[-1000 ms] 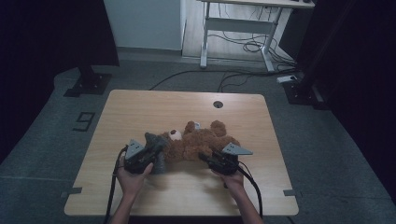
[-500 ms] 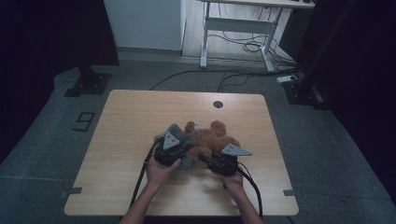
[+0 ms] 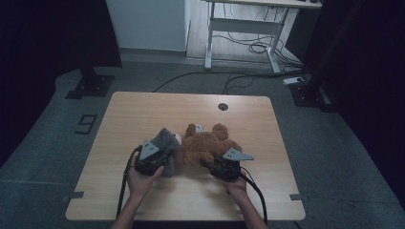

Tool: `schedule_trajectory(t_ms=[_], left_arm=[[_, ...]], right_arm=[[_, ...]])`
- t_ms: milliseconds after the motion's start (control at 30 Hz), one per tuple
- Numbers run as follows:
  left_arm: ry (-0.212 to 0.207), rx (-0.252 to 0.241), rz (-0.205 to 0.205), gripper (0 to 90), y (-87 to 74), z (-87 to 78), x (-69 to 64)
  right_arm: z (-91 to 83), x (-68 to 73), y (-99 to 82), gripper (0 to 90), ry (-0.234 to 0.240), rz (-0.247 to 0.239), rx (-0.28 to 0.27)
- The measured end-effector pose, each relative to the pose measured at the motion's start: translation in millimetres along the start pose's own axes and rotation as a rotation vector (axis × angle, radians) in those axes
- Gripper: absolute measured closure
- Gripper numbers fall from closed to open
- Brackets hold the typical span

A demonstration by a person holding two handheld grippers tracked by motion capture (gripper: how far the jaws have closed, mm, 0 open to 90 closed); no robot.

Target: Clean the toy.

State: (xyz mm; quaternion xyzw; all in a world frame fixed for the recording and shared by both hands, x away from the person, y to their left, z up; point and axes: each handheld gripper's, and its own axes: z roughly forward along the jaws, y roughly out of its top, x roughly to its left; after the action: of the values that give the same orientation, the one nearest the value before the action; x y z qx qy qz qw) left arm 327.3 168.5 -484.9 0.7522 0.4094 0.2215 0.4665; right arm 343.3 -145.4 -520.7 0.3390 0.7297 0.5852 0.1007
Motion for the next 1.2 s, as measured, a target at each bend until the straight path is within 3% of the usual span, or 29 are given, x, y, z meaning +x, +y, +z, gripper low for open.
schedule_trajectory(t_ms=[167, 267, 367, 533, 667, 800, 900, 1000, 1200], left_arm=[[0.091, 0.035, -0.042, 75.3, -16.9, -9.5, 23.9], [0.063, 0.006, -0.091, 75.4, -16.6, -14.5, 29.4], [0.041, -0.029, -0.068, 75.4, -1.5, -19.1, 15.7], [-0.026, -0.089, 0.006, 75.3, 29.1, -13.2, -23.4], [-0.077, -0.06, 0.066, 75.0, 46.9, 14.2, -54.9], [-0.076, 0.01, 0.107, 74.8, 44.9, 40.1, -68.0], [-0.066, 0.062, 0.075, 74.9, 30.6, 54.1, -55.9], [-0.093, 0.05, 0.022, 75.3, 22.9, 50.2, -42.3], [-0.087, 0.046, 0.035, 75.5, 16.1, 34.7, -32.7]], right_arm=[[0.7, 1.6, -1.0, 67.2, -0.001, 0.001, -0.005], [0.1, 0.7, -0.3, 67.2, 0.0, 0.005, -0.008], [0.2, -0.5, 0.1, 67.2, 0.003, 0.011, -0.01], [0.3, -0.5, 0.1, 67.1, 0.002, 0.015, -0.013], [0.1, -0.1, -0.1, 67.0, 0.001, 0.022, -0.015], [-0.2, -0.6, 0.1, 67.0, 0.003, 0.023, -0.015], [-0.5, -0.6, 0.3, 67.0, 0.003, 0.023, -0.013], [0.6, -0.4, -0.2, 67.0, 0.007, 0.018, -0.007], [2.2, 2.9, -0.7, 66.9, 0.009, 0.011, -0.002]])
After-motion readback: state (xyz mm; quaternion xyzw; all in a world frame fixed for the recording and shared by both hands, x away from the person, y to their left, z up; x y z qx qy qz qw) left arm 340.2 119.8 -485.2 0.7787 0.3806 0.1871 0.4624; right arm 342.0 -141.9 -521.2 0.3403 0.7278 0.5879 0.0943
